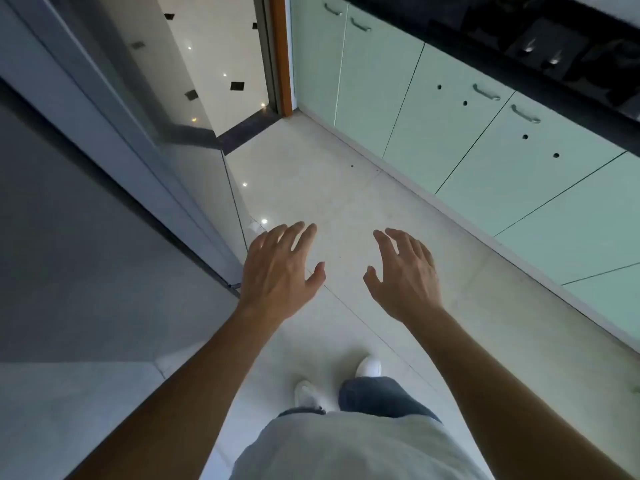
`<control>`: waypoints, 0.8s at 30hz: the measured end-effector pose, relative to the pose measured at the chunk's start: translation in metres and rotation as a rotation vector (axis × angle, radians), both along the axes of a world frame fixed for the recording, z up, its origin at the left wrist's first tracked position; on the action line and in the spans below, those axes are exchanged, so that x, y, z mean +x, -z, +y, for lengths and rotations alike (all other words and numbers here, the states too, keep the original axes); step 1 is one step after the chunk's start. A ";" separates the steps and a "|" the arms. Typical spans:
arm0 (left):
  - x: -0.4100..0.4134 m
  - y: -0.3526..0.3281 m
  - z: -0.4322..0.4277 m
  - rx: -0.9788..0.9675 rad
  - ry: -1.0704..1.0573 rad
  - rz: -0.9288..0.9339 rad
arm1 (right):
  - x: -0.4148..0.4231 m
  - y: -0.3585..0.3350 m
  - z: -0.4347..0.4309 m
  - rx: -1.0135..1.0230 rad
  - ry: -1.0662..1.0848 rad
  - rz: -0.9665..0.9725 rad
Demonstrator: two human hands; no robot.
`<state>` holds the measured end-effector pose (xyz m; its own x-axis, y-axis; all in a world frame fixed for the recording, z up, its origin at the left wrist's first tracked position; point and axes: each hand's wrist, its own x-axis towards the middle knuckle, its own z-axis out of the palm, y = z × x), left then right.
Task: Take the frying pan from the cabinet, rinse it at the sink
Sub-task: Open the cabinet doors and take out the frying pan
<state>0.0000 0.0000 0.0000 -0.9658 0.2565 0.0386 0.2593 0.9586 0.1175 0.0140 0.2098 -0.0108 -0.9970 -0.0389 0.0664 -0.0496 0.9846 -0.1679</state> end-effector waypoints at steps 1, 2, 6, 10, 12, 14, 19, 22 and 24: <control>-0.003 0.000 0.000 0.011 0.002 -0.022 | -0.002 0.001 0.001 -0.007 -0.002 -0.006; -0.008 -0.001 0.001 0.032 -0.007 -0.021 | -0.006 0.000 0.001 -0.015 0.004 0.005; -0.025 0.008 0.004 0.019 -0.002 -0.008 | -0.023 0.007 0.009 0.009 0.010 -0.001; -0.053 0.014 0.007 -0.016 -0.022 -0.030 | -0.054 0.017 0.021 0.013 0.007 -0.014; -0.076 0.016 0.012 -0.019 -0.043 -0.046 | -0.076 0.019 0.027 0.004 0.003 -0.032; -0.100 0.017 0.021 -0.030 -0.062 -0.056 | -0.103 0.019 0.034 0.004 -0.005 -0.043; -0.164 0.006 0.059 -0.031 -0.109 -0.070 | -0.174 0.009 0.061 0.009 -0.079 -0.047; -0.204 0.002 0.081 -0.027 -0.153 -0.063 | -0.222 0.004 0.085 0.014 -0.116 -0.032; -0.228 0.002 0.094 -0.032 -0.176 -0.062 | -0.251 0.001 0.100 0.012 -0.114 -0.020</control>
<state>-0.2281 0.0938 -0.0017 -0.9962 0.0830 -0.0278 0.0800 0.9921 0.0963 -0.2374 0.3095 -0.0122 -0.9872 -0.1526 0.0452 -0.1579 0.9746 -0.1585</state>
